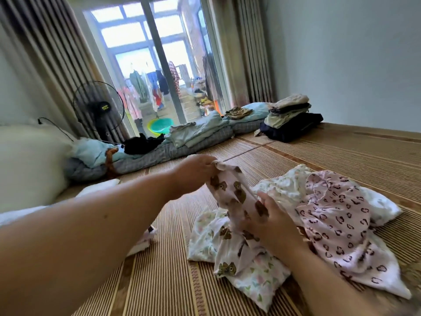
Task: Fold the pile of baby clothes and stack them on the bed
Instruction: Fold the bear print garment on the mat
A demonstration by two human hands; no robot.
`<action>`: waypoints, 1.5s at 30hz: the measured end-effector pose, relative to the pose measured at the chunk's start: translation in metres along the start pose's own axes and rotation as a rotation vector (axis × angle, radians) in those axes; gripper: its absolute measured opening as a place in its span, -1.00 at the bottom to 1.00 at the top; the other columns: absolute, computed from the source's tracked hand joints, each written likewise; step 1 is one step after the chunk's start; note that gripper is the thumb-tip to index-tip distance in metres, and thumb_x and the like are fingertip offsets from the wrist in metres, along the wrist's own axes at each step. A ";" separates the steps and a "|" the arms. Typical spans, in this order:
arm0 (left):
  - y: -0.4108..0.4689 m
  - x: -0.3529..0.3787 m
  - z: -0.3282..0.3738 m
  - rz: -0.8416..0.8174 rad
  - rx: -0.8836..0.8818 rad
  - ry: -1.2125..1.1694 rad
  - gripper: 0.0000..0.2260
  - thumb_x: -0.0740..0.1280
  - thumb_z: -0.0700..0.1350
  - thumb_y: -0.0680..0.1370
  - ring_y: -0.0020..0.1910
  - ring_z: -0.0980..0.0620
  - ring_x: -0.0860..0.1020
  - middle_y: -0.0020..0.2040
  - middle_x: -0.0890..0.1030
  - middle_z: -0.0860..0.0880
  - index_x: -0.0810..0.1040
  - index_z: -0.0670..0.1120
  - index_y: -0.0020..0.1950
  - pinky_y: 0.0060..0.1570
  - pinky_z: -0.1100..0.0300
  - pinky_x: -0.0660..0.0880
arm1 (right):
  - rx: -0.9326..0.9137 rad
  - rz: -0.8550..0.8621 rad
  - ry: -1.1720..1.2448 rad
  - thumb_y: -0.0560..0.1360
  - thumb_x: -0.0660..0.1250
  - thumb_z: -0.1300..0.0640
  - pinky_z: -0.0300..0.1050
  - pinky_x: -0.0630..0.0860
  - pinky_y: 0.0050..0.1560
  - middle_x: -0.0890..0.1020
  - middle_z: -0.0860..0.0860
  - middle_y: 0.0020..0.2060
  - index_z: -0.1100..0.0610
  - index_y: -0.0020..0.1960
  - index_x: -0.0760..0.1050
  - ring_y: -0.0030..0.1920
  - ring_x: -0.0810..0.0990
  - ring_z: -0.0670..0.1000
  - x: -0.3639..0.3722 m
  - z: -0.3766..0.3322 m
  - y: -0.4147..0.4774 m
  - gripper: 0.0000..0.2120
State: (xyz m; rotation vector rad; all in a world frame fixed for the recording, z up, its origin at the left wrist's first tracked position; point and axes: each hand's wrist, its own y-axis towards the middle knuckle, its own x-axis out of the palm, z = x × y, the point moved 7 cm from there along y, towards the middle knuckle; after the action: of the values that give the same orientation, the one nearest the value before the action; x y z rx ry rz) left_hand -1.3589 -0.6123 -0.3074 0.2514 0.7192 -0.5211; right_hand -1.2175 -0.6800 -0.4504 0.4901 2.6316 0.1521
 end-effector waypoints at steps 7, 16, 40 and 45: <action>-0.087 -0.129 0.023 0.341 0.057 -0.116 -0.86 0.24 -0.09 0.62 -0.13 -0.04 0.55 -0.14 0.60 -0.08 0.53 -0.03 -0.10 0.03 -0.01 0.54 | -0.127 0.032 -0.042 0.28 0.26 -0.18 -0.10 0.36 -0.35 0.56 0.04 -0.42 0.17 -0.30 0.50 -0.37 0.52 0.06 0.002 -0.067 -0.016 -0.61; -0.206 -0.230 -0.024 0.575 -0.049 -0.274 -0.81 0.22 -0.13 0.63 -0.16 -0.14 0.60 -0.06 0.63 -0.26 0.56 -0.20 0.09 -0.08 0.02 0.57 | -0.268 -0.282 0.060 0.58 0.27 0.04 -0.07 0.54 -0.25 0.66 0.09 -0.28 0.10 -0.13 0.58 -0.30 0.63 0.05 0.019 -0.199 -0.031 -0.80; -0.270 -0.204 -0.063 0.268 -0.161 0.065 -0.27 0.53 -0.13 0.37 0.21 -0.03 0.46 0.35 0.45 -0.09 0.28 0.02 0.47 0.15 0.11 0.45 | -0.448 -0.346 -0.227 0.42 0.47 -0.05 -0.09 0.58 -0.24 0.60 0.04 -0.22 0.08 -0.12 0.53 -0.24 0.59 0.01 0.069 -0.343 -0.089 -0.77; -0.242 -0.127 -0.039 0.218 -0.026 -0.281 -0.53 0.48 -0.26 0.41 0.04 -0.09 0.64 0.08 0.65 -0.11 0.49 -0.06 0.29 0.07 -0.02 0.59 | -0.500 -0.397 -0.180 0.42 0.47 0.01 -0.25 0.47 -0.34 0.56 -0.04 -0.38 0.02 -0.31 0.51 -0.38 0.50 -0.09 0.107 -0.345 -0.109 -0.80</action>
State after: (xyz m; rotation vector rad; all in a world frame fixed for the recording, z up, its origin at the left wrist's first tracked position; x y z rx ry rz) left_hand -1.5902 -0.7549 -0.2594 0.2237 0.4190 -0.3301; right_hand -1.4986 -0.7504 -0.2082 -0.1782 2.3379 0.5858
